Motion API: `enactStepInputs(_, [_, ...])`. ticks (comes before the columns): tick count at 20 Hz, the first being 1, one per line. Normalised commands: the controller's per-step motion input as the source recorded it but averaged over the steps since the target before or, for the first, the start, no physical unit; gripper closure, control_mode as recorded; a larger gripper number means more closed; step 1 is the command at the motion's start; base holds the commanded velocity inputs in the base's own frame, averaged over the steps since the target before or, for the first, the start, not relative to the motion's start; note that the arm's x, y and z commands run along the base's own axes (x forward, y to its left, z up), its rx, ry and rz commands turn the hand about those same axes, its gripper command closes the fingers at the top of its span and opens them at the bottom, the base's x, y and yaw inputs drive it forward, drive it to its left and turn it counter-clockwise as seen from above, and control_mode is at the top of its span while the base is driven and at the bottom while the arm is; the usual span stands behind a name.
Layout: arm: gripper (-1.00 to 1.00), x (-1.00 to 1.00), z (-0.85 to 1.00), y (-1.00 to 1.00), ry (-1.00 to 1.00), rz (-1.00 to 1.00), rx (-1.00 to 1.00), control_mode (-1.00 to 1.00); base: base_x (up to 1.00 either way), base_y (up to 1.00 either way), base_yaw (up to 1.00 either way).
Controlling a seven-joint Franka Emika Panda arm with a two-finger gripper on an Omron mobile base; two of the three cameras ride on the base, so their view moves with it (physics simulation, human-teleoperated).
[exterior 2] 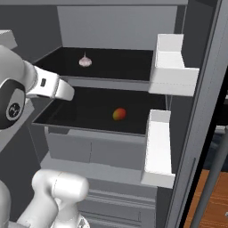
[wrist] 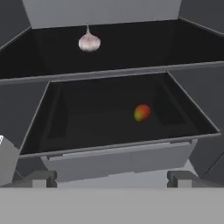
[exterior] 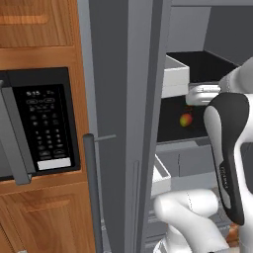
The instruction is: Retrieve the bottle and the shaker from the cabinet and place them next to the mixing bowl on the counter. Then add garlic from the fridge to the mixing bowl.
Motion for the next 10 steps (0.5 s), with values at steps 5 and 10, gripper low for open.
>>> enactStepInputs(5, [-1.00,0.04,0.39,-0.04,-0.04,0.23,-0.04,-1.00,0.00,0.00,0.00])
enactStepInputs(10, [-1.00,0.13,0.01,0.07,-0.03,0.26,-0.02,-1.00,0.00,0.00,0.00])
